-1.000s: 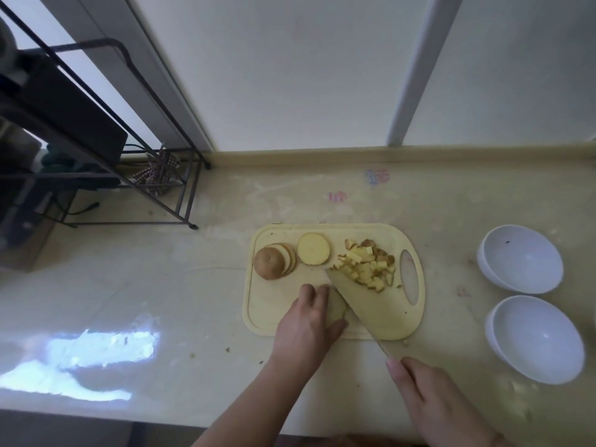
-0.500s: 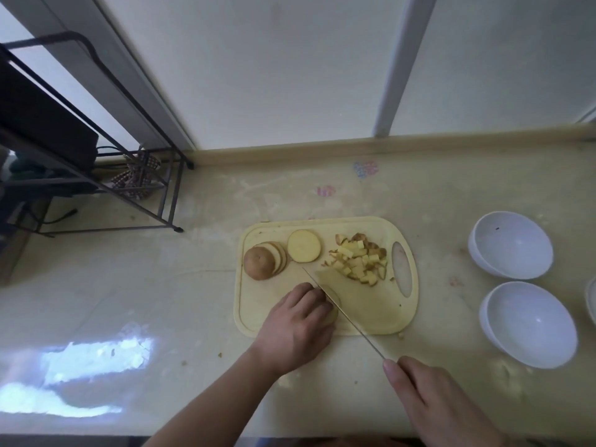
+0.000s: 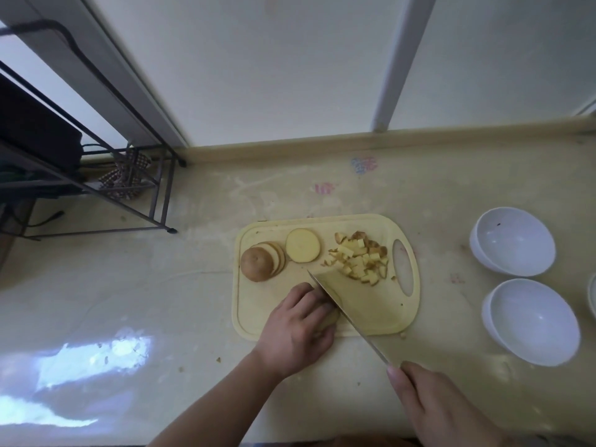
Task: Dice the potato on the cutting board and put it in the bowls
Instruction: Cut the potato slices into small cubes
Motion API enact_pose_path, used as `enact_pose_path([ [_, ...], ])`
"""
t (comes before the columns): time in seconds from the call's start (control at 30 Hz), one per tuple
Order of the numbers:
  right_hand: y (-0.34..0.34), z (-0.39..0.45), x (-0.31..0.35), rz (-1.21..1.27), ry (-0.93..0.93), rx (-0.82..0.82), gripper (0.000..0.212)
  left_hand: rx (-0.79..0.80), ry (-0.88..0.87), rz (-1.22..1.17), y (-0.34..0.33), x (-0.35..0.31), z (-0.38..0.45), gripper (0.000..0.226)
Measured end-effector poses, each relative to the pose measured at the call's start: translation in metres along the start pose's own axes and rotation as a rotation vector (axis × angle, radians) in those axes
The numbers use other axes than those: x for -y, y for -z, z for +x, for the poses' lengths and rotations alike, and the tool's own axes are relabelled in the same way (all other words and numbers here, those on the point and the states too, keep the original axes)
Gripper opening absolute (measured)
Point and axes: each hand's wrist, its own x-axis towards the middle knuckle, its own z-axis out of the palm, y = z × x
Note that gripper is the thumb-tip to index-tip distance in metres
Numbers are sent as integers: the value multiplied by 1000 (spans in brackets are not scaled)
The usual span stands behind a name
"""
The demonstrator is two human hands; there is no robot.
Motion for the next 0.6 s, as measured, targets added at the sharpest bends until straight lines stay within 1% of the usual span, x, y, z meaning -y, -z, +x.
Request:
enact_pose_path([
  [0.03,-4,5,4,-43,39,-42,71,-4,-2,-4,0,1,0,29],
  [0.07,-8,10,7,-7,66,-49,73,-5,-1,-5,-1,1,0,29],
  [0.13,-7,14,15,43,54,26,83,-3,0,-2,0,2,-1,29],
  [0.17,-5,16,12,31,102,23,83,-1,-3,-1,0,1,-1,29],
  [0.2,2,15,12,-7,143,-48,75,4,-3,-4,0,1,-1,29],
  [0.23,11,12,14,-85,121,-101,63,2,-3,-3,0,1,-2,28],
  [0.27,13,11,10,-175,114,-165,58,3,3,-7,1,2,-2,28],
  [0.3,14,9,8,-127,81,-94,62,-3,6,-12,1,2,-3,28],
  [0.33,12,9,7,-2,60,-90,72,-1,9,-24,2,3,-4,28],
  [0.37,11,7,9,91,-25,-47,86,-6,-1,-28,2,4,-6,27],
  [0.4,10,7,7,112,-68,-46,97,-3,-13,-33,3,4,-7,27],
  [0.43,7,5,4,148,-73,-32,102,-7,-31,-24,4,5,-9,26],
  [0.47,4,1,2,131,-6,-82,102,3,-36,-23,5,5,-10,25],
  [0.53,6,-5,10,-28,128,-204,92,7,-39,-25,6,6,-10,23],
  [0.57,4,-6,12,-84,166,-215,92,-1,-40,-21,5,7,-9,23],
  [0.6,4,-5,11,-81,137,-176,100,10,-30,-22,5,5,-8,22],
])
